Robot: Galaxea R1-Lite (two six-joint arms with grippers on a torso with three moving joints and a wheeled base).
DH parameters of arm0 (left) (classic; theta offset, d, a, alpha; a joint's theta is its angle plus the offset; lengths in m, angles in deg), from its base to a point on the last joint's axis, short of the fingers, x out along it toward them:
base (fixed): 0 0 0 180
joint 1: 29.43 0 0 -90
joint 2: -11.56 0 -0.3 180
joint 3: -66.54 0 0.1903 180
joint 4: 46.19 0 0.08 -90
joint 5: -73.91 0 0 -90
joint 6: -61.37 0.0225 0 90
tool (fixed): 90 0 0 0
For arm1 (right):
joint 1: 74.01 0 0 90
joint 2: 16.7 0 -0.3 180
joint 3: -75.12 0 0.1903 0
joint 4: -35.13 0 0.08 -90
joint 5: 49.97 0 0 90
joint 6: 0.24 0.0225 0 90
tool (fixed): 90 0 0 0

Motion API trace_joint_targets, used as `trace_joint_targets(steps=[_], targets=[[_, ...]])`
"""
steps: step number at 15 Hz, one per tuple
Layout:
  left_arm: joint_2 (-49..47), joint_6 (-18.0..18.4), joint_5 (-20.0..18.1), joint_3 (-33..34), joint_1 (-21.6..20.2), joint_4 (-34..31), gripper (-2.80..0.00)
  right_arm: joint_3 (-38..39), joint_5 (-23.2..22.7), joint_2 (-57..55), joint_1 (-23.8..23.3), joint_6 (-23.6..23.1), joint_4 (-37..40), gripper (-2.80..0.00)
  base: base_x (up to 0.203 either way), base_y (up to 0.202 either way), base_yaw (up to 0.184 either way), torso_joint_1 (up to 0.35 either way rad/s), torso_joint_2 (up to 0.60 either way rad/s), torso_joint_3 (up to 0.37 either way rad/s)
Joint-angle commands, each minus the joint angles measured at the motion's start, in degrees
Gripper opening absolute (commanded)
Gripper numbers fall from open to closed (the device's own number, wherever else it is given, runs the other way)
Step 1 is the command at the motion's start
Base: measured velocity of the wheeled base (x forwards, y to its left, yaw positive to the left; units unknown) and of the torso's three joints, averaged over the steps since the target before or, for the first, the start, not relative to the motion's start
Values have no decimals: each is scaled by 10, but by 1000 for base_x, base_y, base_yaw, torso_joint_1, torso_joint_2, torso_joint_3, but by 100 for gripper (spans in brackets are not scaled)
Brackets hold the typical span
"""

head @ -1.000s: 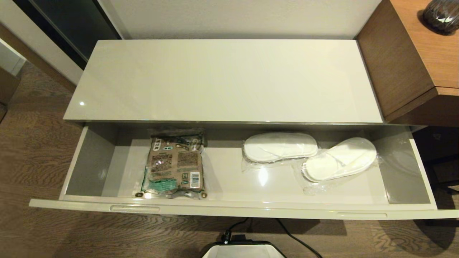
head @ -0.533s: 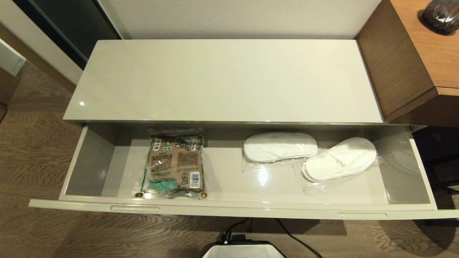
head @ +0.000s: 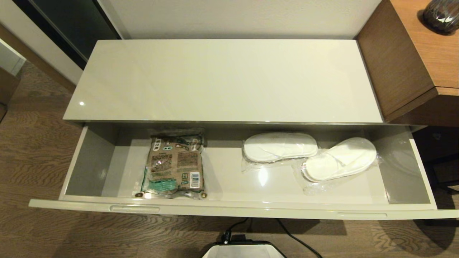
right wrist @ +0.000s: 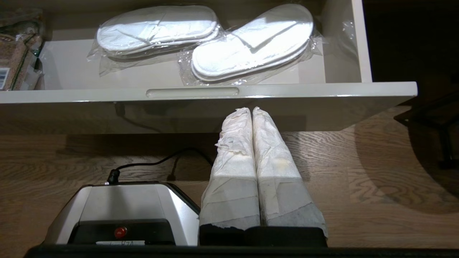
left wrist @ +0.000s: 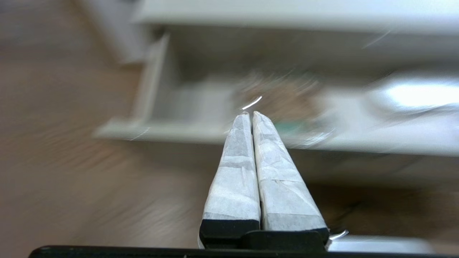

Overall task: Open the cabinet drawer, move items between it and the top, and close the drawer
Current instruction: Take out the disposable slippers from the drawer

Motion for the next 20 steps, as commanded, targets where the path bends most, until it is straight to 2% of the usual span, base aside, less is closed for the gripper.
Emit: trace_joint_targets(steps=[1,3,4,8,20], targets=[[0,3,-19,4,0,-35,-280,1,0,10,0,0,0,-280,0,0,0,0,0,0],[0,-1,-28,-4,0,-114,-280,1,0,10,0,0,0,-280,0,0,0,0,0,0],[0,-3,-29,-7,0,-120,-280,1,0,10,0,0,0,-280,0,0,0,0,0,0],[0,-14,-30,3,0,-88,-280,1,0,10,0,0,0,-280,0,0,0,0,0,0],[0,-14,-30,3,0,-87,-280,1,0,10,0,0,0,-280,0,0,0,0,0,0]])
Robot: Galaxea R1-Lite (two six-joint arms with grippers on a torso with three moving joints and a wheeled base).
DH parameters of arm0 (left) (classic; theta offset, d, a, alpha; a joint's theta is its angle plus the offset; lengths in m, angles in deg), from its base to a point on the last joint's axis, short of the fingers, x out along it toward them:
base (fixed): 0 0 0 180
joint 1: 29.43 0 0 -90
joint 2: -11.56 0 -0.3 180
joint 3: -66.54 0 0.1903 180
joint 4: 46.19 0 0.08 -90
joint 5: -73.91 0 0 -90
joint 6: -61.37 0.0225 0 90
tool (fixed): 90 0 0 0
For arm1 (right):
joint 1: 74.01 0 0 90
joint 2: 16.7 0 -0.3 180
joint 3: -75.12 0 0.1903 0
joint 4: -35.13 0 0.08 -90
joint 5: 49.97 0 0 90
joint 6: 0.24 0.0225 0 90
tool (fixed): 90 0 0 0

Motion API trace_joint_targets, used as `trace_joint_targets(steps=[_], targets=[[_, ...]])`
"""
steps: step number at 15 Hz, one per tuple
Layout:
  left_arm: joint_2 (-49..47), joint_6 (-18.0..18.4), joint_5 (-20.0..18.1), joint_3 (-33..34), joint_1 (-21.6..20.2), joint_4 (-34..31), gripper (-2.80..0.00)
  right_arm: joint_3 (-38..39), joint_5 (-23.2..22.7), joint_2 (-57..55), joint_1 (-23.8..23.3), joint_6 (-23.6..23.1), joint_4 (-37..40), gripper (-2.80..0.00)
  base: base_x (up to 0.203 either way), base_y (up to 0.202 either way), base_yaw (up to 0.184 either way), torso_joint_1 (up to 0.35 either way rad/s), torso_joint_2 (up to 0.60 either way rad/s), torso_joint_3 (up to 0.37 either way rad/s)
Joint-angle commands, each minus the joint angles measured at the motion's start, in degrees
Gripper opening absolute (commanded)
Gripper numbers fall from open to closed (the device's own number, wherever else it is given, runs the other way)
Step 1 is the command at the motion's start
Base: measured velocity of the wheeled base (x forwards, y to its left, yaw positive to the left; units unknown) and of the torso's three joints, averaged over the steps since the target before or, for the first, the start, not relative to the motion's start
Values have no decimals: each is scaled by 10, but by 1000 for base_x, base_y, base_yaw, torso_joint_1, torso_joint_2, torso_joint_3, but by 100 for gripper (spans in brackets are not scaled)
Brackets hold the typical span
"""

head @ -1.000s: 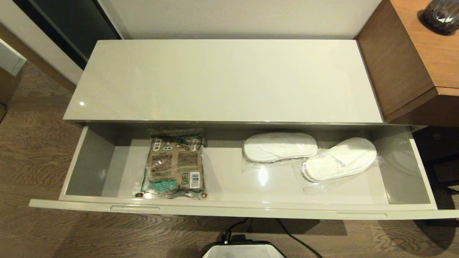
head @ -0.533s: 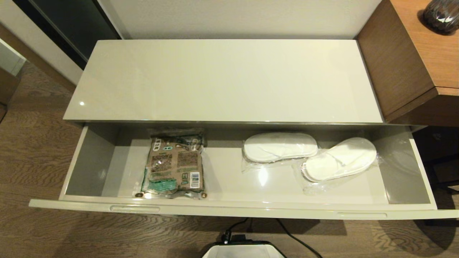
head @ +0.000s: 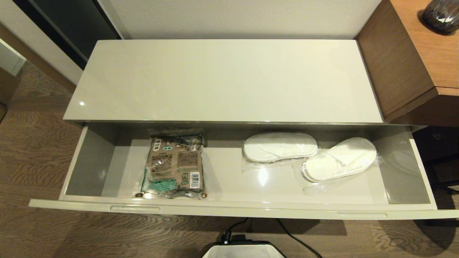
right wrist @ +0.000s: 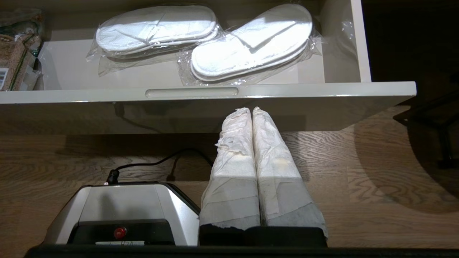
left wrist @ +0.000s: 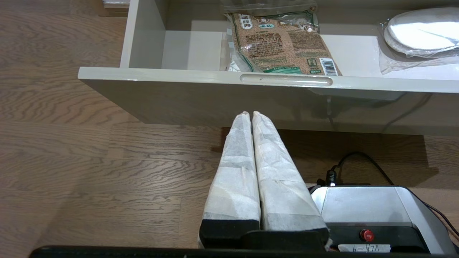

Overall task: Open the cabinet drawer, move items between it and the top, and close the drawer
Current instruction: Take out the disposable slippers from the drawer

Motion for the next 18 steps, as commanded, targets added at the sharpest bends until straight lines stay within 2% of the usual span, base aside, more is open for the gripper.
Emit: trace_joint_targets(steps=[1,9,13,18], targets=[[0,0,0,0,0,0,-280,1,0,10,0,0,0,-280,0,0,0,0,0,0],[0,0,1,0,0,-1,-280,1,0,10,0,0,0,-280,0,0,0,0,0,0],[0,0,1,0,0,-1,-280,1,-4,10,0,-39,2,-280,0,0,0,0,0,0],[0,0,0,0,0,0,-280,1,-2,10,0,-24,1,-280,0,0,0,0,0,0]])
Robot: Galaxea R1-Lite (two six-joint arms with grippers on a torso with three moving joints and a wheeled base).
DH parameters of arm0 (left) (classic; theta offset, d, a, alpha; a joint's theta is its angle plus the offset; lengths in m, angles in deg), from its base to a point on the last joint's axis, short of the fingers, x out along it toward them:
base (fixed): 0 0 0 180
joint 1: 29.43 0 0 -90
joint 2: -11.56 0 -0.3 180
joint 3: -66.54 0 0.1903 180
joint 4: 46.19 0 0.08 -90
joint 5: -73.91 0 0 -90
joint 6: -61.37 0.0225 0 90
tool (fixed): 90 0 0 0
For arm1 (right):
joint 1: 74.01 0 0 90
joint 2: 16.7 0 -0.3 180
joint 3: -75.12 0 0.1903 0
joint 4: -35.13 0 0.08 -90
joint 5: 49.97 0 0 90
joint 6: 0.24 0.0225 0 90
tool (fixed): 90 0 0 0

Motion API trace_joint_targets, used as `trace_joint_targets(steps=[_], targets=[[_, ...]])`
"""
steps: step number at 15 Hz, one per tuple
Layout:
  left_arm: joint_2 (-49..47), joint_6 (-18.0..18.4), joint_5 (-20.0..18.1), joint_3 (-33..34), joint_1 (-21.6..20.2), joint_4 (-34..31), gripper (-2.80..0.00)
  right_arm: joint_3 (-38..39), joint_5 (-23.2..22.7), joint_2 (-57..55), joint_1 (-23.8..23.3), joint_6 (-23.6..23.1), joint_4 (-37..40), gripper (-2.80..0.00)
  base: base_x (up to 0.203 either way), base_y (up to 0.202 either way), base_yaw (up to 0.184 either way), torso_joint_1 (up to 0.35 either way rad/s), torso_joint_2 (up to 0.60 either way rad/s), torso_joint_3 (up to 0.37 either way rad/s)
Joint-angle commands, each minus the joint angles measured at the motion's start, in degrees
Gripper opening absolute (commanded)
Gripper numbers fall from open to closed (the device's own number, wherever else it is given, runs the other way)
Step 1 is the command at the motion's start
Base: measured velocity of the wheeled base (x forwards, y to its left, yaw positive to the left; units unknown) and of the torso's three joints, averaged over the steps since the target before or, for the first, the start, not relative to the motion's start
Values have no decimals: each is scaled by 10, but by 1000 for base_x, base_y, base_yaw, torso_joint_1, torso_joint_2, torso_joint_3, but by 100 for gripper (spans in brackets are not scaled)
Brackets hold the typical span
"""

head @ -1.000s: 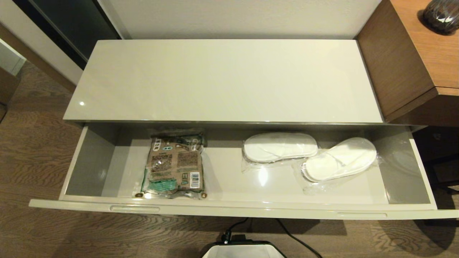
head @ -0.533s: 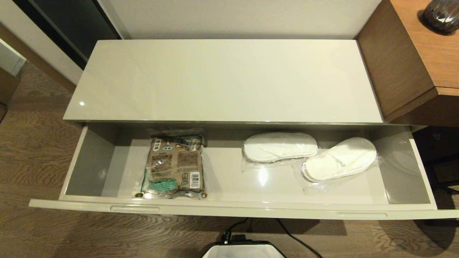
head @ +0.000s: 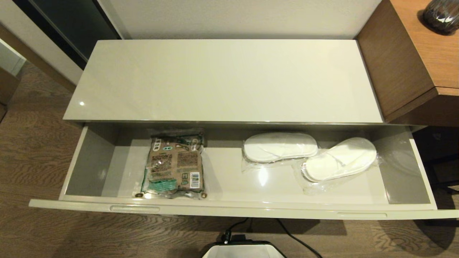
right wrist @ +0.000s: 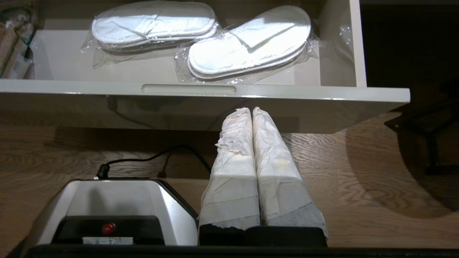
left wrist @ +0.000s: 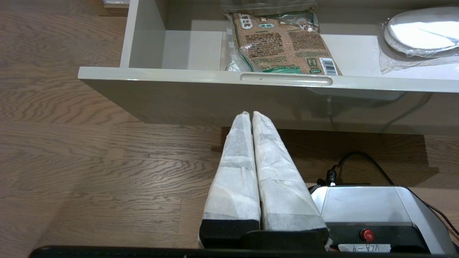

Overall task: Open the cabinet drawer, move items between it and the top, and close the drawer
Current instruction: Take out the disposable slippers from the drawer

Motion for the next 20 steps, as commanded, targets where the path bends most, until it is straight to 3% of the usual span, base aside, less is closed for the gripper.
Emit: trace_joint_targets(steps=[1,4,6,10,14,18,20], targets=[[0,0,0,0,0,-1,-280,1,-2,10,0,-7,-1,-280,0,0,0,0,0,0],[0,0,0,0,0,0,-280,-5,0,10,0,-19,-29,-280,0,0,0,0,0,0],[0,1,0,0,0,0,-280,-85,-16,10,0,-30,2,-280,0,0,0,0,0,0],[0,0,0,0,0,0,-280,-397,-113,-2,0,-41,224,-280,0,0,0,0,0,0],[0,0,0,0,0,0,-280,-638,-203,-174,-11,16,314,-280,0,0,0,0,0,0],[0,0,0,0,0,0,-280,-681,-235,-368,-88,62,325,-280,0,0,0,0,0,0],[0,0,0,0,0,0,-280,-690,-242,-464,-101,69,326,-280,0,0,0,0,0,0]])
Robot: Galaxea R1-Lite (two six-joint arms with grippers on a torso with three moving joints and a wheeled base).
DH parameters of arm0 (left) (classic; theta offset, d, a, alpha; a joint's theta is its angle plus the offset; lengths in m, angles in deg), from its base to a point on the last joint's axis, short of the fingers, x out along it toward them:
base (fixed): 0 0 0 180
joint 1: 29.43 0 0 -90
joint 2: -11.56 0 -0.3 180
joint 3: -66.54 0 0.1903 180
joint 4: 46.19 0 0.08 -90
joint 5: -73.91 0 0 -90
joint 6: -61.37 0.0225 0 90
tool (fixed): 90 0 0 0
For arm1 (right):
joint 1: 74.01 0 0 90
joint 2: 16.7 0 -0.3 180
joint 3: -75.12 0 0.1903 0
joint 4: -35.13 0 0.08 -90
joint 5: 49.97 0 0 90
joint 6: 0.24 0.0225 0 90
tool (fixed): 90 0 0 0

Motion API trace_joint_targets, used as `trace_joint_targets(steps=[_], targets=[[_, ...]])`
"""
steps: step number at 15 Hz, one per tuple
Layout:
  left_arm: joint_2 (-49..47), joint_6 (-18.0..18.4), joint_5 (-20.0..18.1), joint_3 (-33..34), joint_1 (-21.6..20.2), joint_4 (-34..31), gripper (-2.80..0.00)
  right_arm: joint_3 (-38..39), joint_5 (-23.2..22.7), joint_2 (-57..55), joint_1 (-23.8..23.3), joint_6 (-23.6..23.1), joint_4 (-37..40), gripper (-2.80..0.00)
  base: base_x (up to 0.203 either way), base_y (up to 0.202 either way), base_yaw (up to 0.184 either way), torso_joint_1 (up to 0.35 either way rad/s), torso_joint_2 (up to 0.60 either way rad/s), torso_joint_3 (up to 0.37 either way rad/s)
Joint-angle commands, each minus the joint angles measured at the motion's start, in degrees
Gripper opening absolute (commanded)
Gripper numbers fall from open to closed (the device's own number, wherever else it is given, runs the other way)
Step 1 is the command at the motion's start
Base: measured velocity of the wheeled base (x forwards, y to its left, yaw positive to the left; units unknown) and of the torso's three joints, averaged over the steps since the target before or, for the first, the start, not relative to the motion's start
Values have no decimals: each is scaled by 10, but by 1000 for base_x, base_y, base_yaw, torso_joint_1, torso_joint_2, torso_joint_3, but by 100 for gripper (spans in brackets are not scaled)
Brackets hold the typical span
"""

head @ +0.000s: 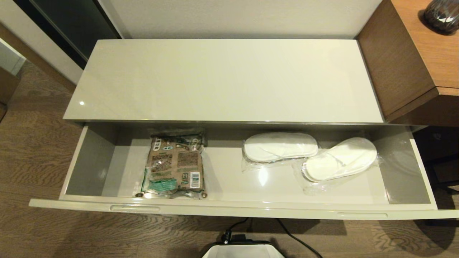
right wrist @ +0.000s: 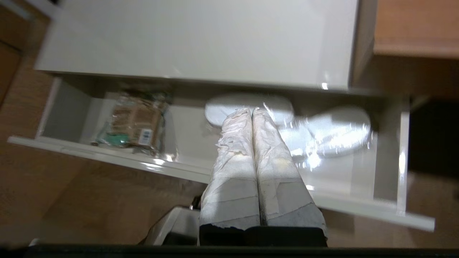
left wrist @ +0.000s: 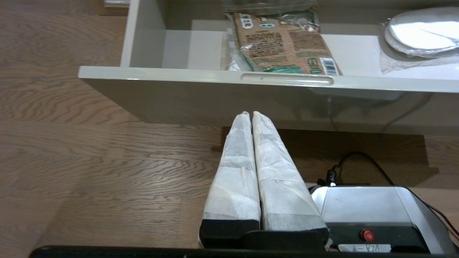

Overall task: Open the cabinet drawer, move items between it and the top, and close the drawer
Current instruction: Take out the disposable slippers from the drawer

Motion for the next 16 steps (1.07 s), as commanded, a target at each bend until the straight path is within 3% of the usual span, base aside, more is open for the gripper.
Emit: trace_joint_targets(steps=[1,5,8,10,12,16], targets=[[0,0,0,0,0,0,-280,-16,-6,-171,-13,10,2,-280,0,0,0,0,0,0],[0,0,0,0,0,0,-280,-67,10,-377,39,100,2,-280,0,0,0,0,0,0],[0,1,0,0,0,0,-280,-86,110,-517,132,159,-2,-280,0,0,0,0,0,0],[0,0,0,0,0,0,-280,-108,169,-599,174,244,-26,-280,0,0,0,0,0,0],[0,1,0,0,0,0,-280,-132,189,-655,189,303,-42,-280,0,0,0,0,0,0],[0,0,0,0,0,-1,-280,-162,203,-727,192,354,-38,-280,0,0,0,0,0,0]])
